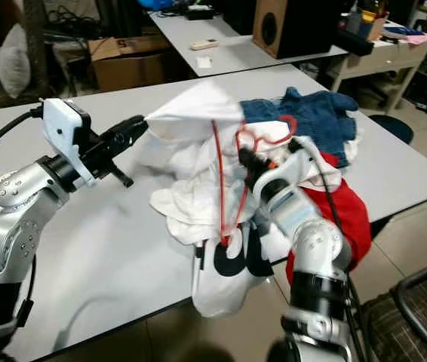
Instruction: Hang hanger
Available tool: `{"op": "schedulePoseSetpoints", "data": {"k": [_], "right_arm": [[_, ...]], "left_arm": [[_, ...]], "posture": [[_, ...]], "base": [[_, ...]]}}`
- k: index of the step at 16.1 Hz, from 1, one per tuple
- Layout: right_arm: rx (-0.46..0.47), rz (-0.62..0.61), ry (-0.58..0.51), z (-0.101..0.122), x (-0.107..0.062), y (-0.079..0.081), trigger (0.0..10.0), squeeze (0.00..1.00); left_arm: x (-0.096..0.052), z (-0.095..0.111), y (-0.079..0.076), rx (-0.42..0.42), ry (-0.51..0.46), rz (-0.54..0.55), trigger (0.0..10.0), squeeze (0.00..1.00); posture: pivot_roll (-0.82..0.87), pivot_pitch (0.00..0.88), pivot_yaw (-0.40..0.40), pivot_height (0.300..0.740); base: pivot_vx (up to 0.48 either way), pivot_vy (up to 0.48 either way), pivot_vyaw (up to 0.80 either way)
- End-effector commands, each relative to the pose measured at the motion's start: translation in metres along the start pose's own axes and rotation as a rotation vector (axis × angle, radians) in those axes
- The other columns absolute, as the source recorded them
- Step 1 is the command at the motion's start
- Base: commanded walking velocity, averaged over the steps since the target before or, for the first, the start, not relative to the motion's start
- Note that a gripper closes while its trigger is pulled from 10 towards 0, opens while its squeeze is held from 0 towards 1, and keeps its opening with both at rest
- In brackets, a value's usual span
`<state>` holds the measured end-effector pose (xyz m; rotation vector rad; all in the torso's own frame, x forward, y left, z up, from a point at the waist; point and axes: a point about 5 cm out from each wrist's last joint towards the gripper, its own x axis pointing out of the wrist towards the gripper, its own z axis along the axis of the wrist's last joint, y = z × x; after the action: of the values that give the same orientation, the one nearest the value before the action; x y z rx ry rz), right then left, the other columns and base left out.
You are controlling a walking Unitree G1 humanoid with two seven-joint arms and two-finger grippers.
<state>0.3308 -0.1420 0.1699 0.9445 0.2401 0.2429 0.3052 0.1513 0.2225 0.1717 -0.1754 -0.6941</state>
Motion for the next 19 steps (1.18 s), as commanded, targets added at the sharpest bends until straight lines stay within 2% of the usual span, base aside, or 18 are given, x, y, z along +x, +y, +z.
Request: {"op": "schedulePoseSetpoints", "data": {"k": [1, 2, 4, 5, 7, 8, 9, 10, 11, 13, 14, 16, 18, 19], "right_arm": [[0.094, 0.014, -0.013, 0.006, -0.002, 0.000, 10.0, 0.00], [0.167, 0.042, -0.005, 0.007, -0.001, 0.005, 10.0, 0.00], [0.249, 0.130, 0.018, 0.009, -0.002, 0.017, 10.0, 0.00], [0.148, 0.172, 0.081, 0.003, -0.005, 0.026, 10.0, 0.00], [-0.134, 0.233, 0.227, -0.014, -0.015, 0.040, 10.0, 0.00], [-0.291, 0.255, 0.285, -0.021, -0.021, 0.044, 10.0, 0.00], [-0.391, 0.262, 0.309, -0.024, -0.024, 0.045, 10.0, 0.00], [-0.582, 0.260, 0.346, -0.028, -0.027, 0.043, 10.0, 0.00], [-0.685, 0.260, 0.360, -0.029, -0.029, 0.041, 10.0, 0.00], [-0.679, 0.366, 0.348, -0.029, -0.037, 0.052, 10.0, 0.00], [-0.707, 0.370, 0.333, -0.028, -0.038, 0.054, 10.0, 0.00], [-0.728, 0.436, 0.339, -0.031, -0.045, 0.061, 10.0, 0.00], [-0.716, 0.444, 0.234, -0.023, -0.041, 0.067, 10.0, 0.00], [-0.679, 0.434, 0.085, -0.004, -0.035, 0.076, 10.0, 0.00]], "left_arm": [[-0.005, -0.012, 0.001, 0.039, 0.082, -0.013, 0.0, 0.00], [-0.008, -0.019, 0.001, 0.093, 0.142, -0.020, 0.0, 0.00], [-0.014, -0.031, 0.013, 0.138, 0.226, 0.062, 0.0, 0.00], [-0.018, -0.033, 0.023, 0.177, 0.254, 0.124, 0.0, 0.00], [-0.022, -0.026, 0.041, 0.193, 0.229, 0.264, 0.0, 0.00], [-0.021, -0.017, 0.049, 0.188, 0.170, 0.327, 0.0, 0.00], [-0.021, -0.010, 0.053, 0.181, 0.121, 0.359, 0.0, 0.00], [-0.018, 0.006, 0.058, 0.172, 0.006, 0.415, 0.0, 0.00], [-0.016, 0.019, 0.060, 0.161, -0.085, 0.437, 0.0, 0.00], [-0.012, 0.028, 0.061, 0.161, -0.137, 0.435, 0.0, 0.00], [-0.010, 0.028, 0.058, 0.159, -0.141, 0.402, 0.0, 0.00], [-0.010, 0.030, 0.056, 0.183, -0.172, 0.413, 0.0, 0.00], [-0.010, 0.037, 0.060, 0.216, -0.208, 0.454, 0.0, 0.00], [-0.012, 0.040, 0.062, 0.238, -0.218, 0.468, 0.0, 0.00]], "posture": [[-0.04, 0.001, 0.014, 0.740], [-0.04, 0.001, 0.014, 0.740], [-0.04, 0.000, 0.012, 0.740], [-0.04, 0.000, 0.010, 0.740], [-0.04, 0.000, 0.009, 0.740], [-0.04, 0.000, 0.009, 0.740], [-0.04, 0.000, 0.010, 0.740], [-0.04, 0.000, 0.009, 0.740], [-0.04, 0.000, 0.009, 0.740], [-0.04, 0.000, 0.010, 0.740], [-0.04, 0.000, 0.014, 0.740], [-0.04, 0.000, 0.018, 0.740], [-0.04, 0.000, 0.020, 0.740], [-0.04, 0.000, 0.021, 0.740]], "base": [[0.000, 0.000, 0.00], [0.000, 0.000, 0.00], [0.000, 0.000, 0.00], [0.000, 0.000, 0.00], [0.000, 0.000, 0.00], [0.000, 0.000, 0.00], [0.000, 0.000, 0.00], [0.000, 0.000, 0.00], [0.000, 0.000, 0.00], [0.000, 0.000, 0.00], [0.000, 0.000, 0.00], [0.000, 0.000, 0.00], [0.000, 0.000, 0.00], [0.000, 0.000, 0.00]]}}
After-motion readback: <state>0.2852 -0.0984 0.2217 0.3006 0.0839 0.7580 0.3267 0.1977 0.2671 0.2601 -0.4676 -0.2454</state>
